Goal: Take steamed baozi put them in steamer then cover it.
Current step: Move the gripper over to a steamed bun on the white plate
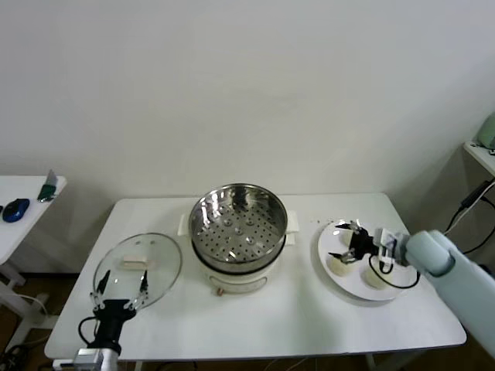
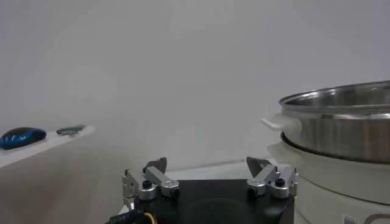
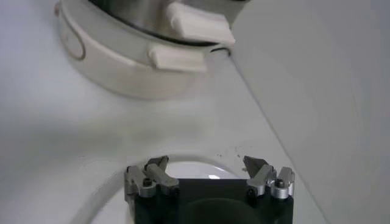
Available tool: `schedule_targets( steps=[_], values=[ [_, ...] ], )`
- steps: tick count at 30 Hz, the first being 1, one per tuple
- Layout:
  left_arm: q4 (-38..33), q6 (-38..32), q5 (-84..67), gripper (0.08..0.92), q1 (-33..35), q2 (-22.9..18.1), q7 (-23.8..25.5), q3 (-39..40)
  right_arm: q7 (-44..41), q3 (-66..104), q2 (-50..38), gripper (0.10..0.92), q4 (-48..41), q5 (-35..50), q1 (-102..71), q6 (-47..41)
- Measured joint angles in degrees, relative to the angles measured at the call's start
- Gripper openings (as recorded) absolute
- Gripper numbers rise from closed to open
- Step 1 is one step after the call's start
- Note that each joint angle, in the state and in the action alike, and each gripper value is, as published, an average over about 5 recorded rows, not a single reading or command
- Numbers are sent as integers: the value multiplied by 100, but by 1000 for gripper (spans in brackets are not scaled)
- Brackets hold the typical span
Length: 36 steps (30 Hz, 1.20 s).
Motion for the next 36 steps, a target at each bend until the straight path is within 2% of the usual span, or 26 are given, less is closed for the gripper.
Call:
schedule_targets(
  steps=[7,14,27,36],
  values=[
    [-4,63,-50,823,-62,12,-3,-84,-868,-1978,73,823,-1049,-350,1969,288],
    [-13,137,-88,823,-134,24,-6,-178,-1300,-3056,491,823,-2162,-791,2967,678],
    [37,189,-169,823,-164,96,-8,-315,-1558,-3737,1413,823,-3724,-1302,3420,1139],
    [36,219,-208,823,-195,124,-4,-385,-1628,-3778,1867,823,-4348,-1511,3384,1277]
  ],
)
